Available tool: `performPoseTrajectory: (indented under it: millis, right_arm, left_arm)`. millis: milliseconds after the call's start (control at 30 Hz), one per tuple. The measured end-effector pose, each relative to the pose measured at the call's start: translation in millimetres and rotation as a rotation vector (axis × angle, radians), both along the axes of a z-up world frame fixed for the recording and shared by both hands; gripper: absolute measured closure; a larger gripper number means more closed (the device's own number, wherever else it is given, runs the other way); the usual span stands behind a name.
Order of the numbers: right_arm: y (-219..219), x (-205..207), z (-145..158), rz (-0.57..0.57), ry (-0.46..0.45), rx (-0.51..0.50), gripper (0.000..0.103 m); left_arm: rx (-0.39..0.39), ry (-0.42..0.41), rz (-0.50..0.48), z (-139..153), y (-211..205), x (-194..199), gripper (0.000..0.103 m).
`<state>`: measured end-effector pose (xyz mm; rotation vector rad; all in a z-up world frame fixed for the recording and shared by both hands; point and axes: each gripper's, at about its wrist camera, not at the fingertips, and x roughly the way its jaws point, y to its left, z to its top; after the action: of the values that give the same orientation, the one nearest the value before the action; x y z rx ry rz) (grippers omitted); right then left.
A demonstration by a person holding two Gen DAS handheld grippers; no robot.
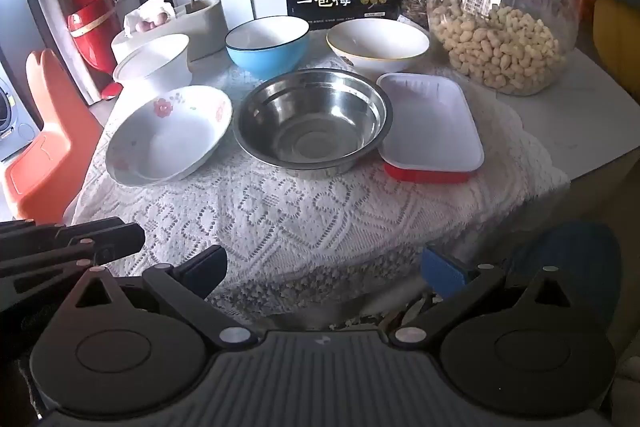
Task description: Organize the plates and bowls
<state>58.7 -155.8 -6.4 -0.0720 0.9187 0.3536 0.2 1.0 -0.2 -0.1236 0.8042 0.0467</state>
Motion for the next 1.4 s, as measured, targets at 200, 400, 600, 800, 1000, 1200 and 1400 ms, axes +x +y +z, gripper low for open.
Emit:
performPoseTrajectory:
  millis: [200, 400, 600, 800, 1000, 1200, 1400]
  right_arm:
    - [2.3, 0.8, -0.3, 0.002, 0.001, -0.014, 0.0]
    - [2.5, -2.8, -3.5, 0.001, 0.006, -0.01, 0.0]
    - [2.2, -0.5, -3.0, -0.001, 0.016, -0.009, 0.0]
    - [2.7, -1.5, -4.4, 0.0, 0.019, -0.011, 0.0]
    - [2.1, -0.4, -4.5, -0.007, 0.024, -0.01, 0.0]
    - [1.9, -0.9, -4.4, -0.008, 0.024, -0.009, 0.0]
    - [1.0, -0.5, -4.6, -0.01, 0.025, -0.007, 0.0]
  left_arm:
    - [0.019, 0.006, 0.007, -3.9, -0.6, -3.1, 0.087]
    - [0.017, 0.035, 0.011, -3.7, -2.1, 1.1, 0.087]
    - [0.012, 0.048, 0.013, -5.5, -1.0, 2.1, 0.087]
    - [0.01, 0.052, 0.014, -5.2, -0.5, 3.3, 0.087]
    - [0.01, 0.053, 0.015, -5.4, -0.7, 3.1, 0.087]
    - [0.01, 0.053, 0.015, -5.6, -0.5, 3.1, 0.087]
    - [0.01, 0.052, 0.013, -5.7, -0.3, 3.0, 0.087]
